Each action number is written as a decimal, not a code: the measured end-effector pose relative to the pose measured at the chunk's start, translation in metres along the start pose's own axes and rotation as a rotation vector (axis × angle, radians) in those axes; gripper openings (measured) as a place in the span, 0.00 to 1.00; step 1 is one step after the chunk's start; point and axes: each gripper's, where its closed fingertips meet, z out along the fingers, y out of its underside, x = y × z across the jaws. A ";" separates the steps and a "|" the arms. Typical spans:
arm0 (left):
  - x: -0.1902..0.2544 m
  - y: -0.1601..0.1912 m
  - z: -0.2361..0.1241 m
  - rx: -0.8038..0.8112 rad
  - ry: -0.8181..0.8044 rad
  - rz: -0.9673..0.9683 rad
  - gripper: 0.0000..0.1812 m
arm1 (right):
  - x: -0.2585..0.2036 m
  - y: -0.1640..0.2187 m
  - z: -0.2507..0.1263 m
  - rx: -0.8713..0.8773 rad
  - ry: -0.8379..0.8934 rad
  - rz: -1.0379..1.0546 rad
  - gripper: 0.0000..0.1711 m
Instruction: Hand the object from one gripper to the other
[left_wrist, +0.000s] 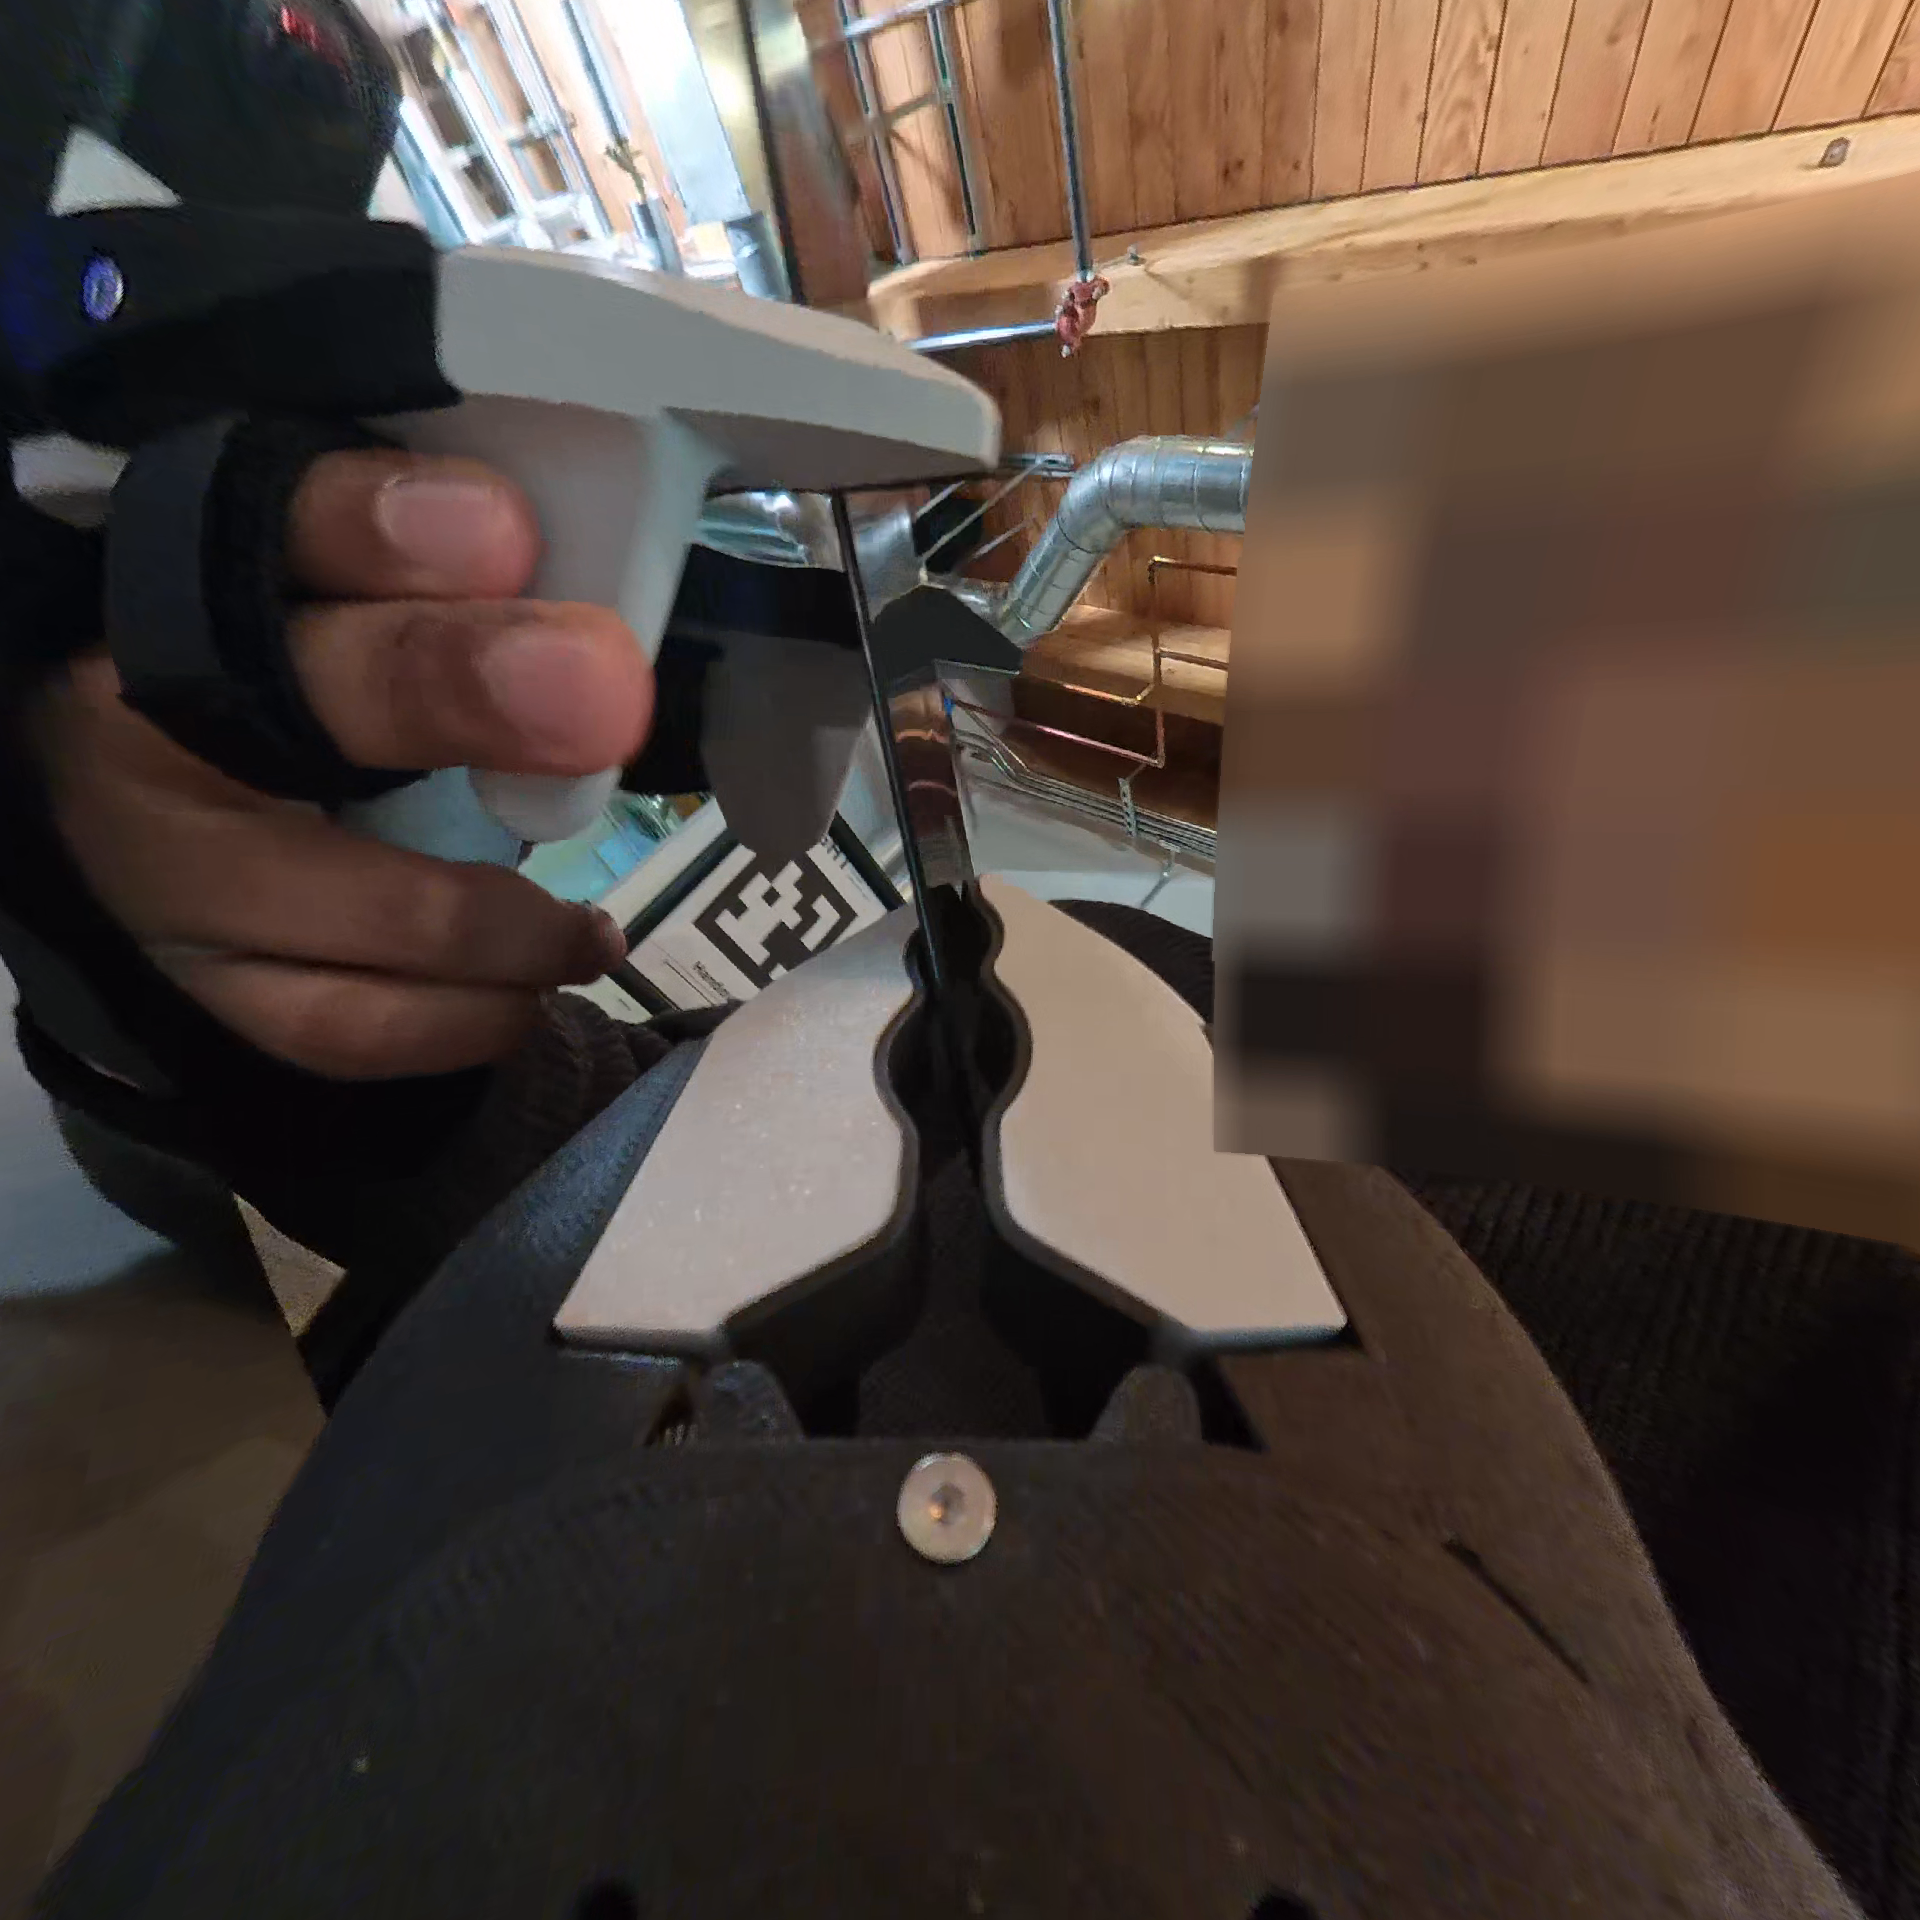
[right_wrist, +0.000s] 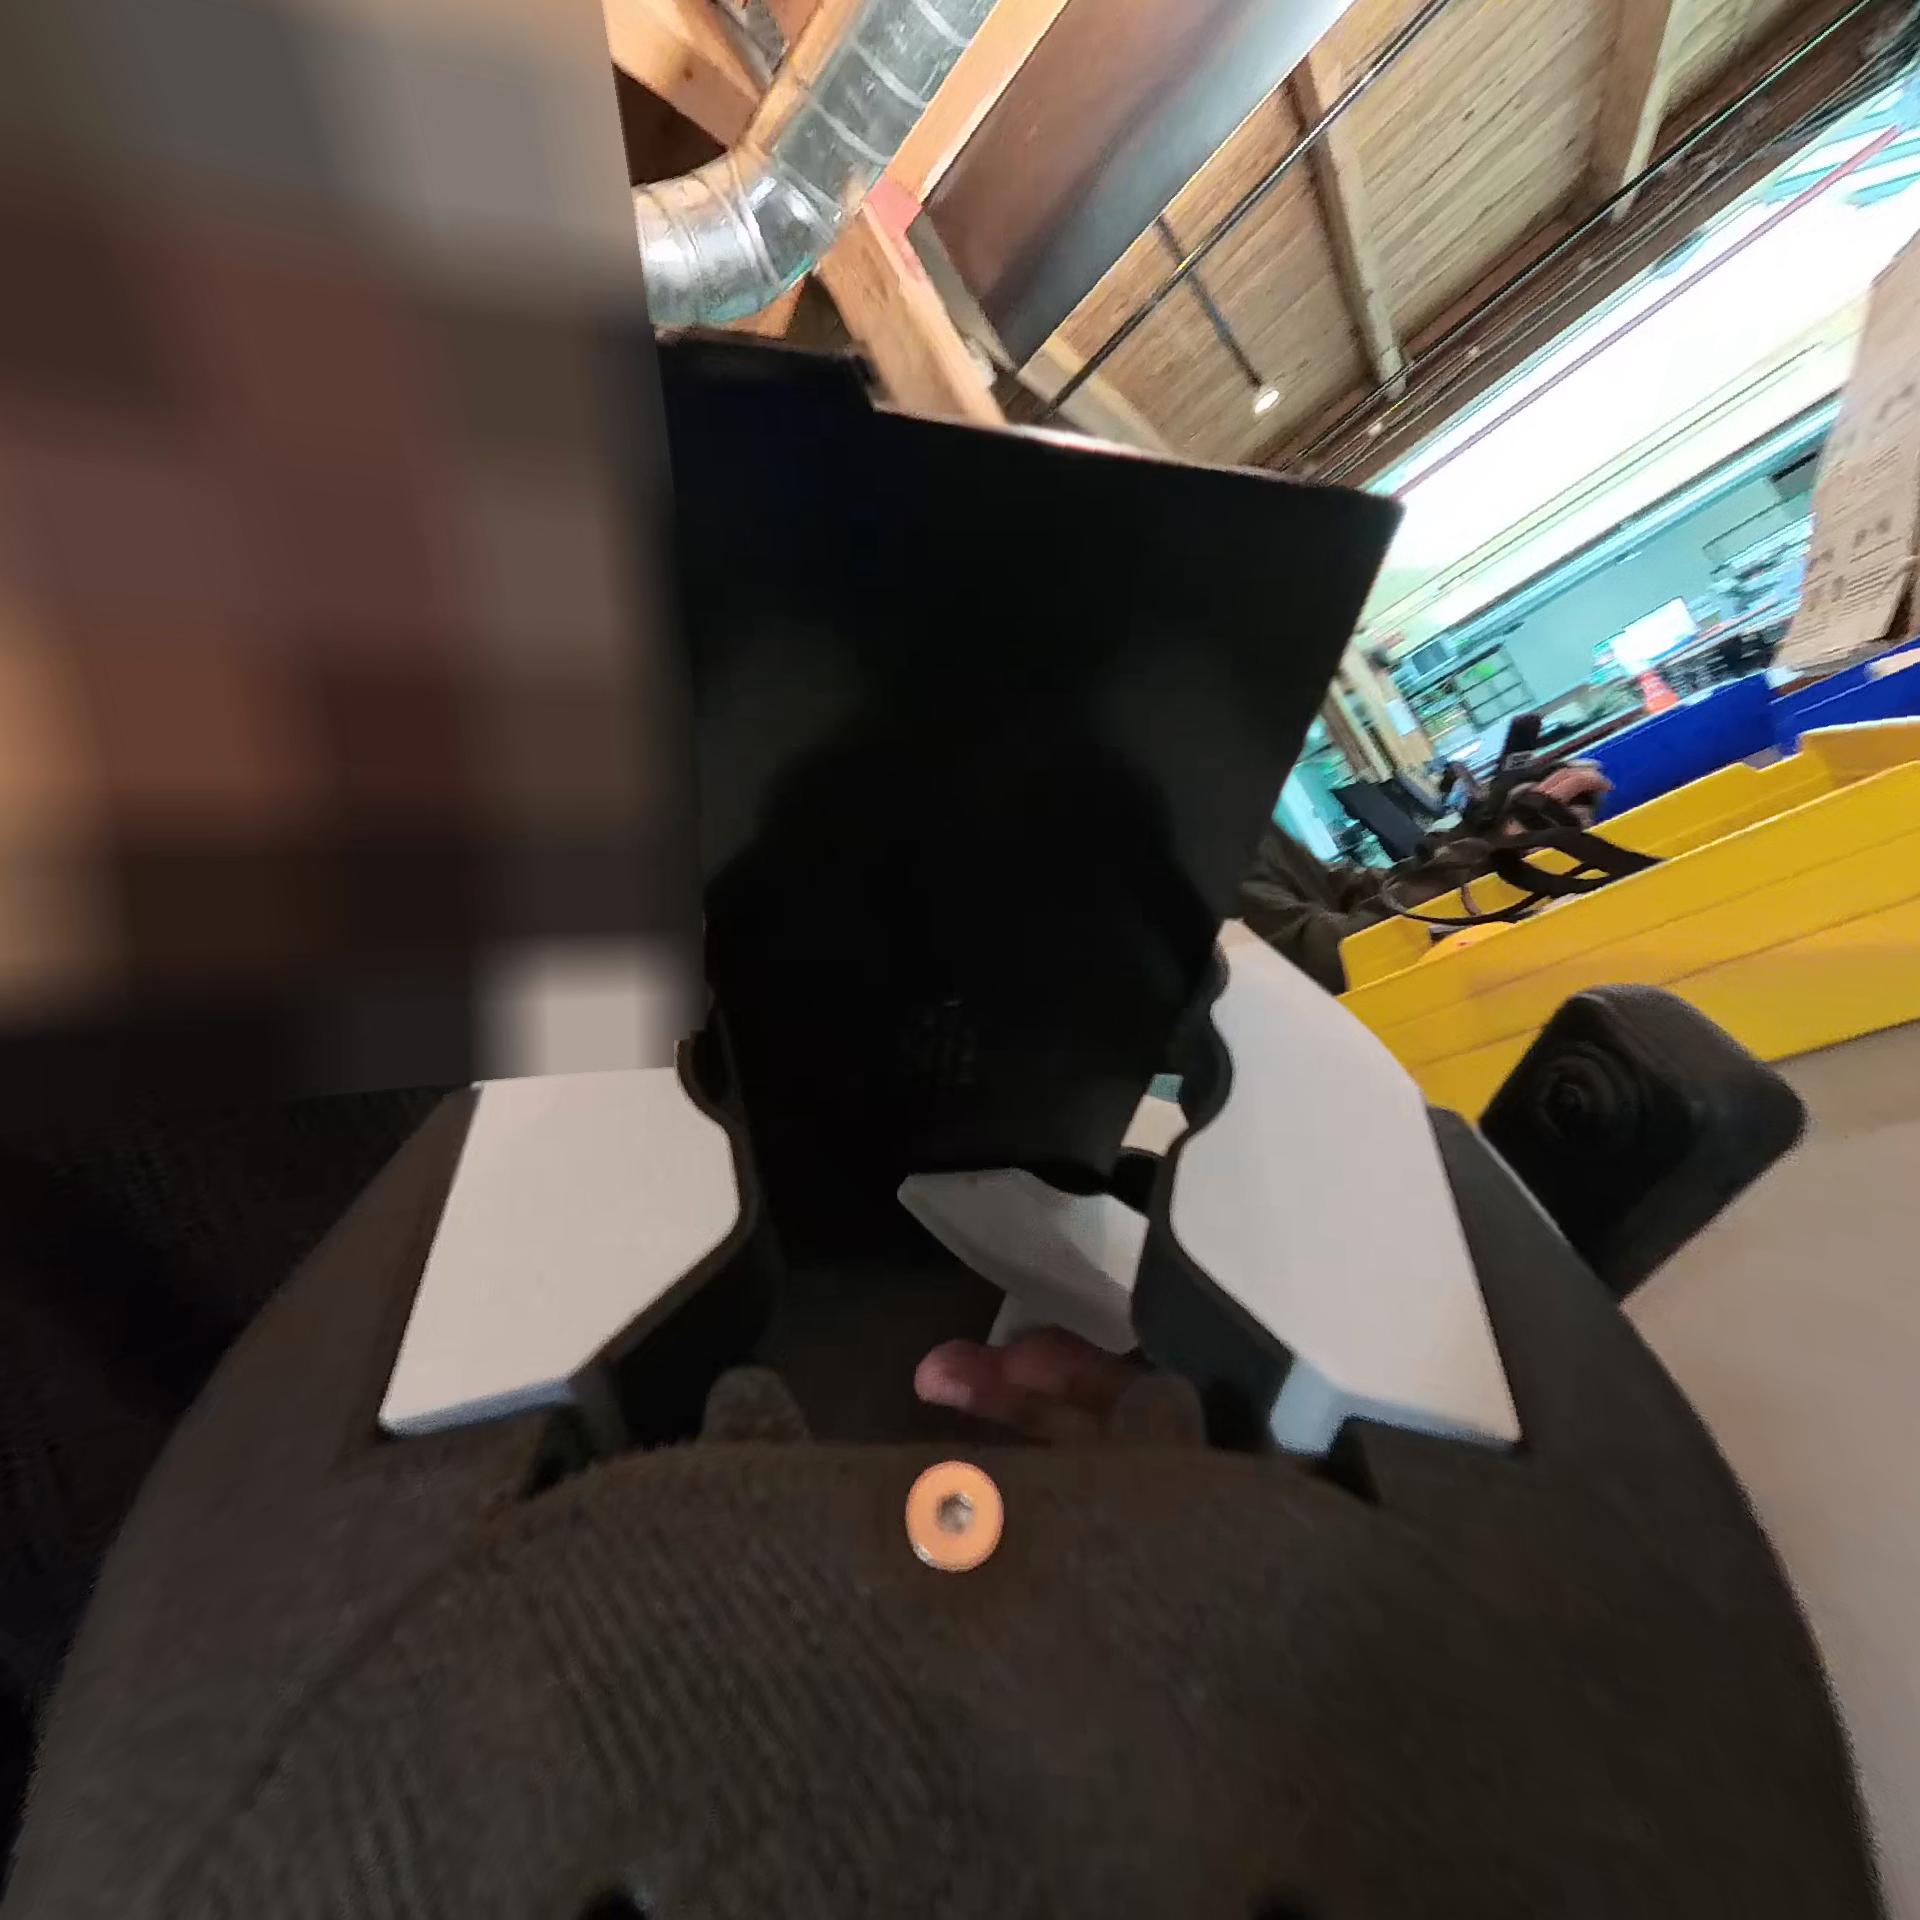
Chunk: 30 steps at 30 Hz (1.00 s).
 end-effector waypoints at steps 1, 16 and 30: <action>0.000 -0.003 -0.002 0.012 -0.011 0.020 0.03 | 0.006 -0.004 -0.002 0.030 0.040 -0.017 0.51; -0.013 -0.108 -0.108 0.324 -0.843 0.624 0.02 | 0.087 -0.030 -0.071 0.125 0.652 -0.160 0.41; -0.019 -0.092 -0.085 0.198 -0.825 0.725 0.02 | 0.110 0.047 -0.039 -0.255 0.665 -0.090 0.11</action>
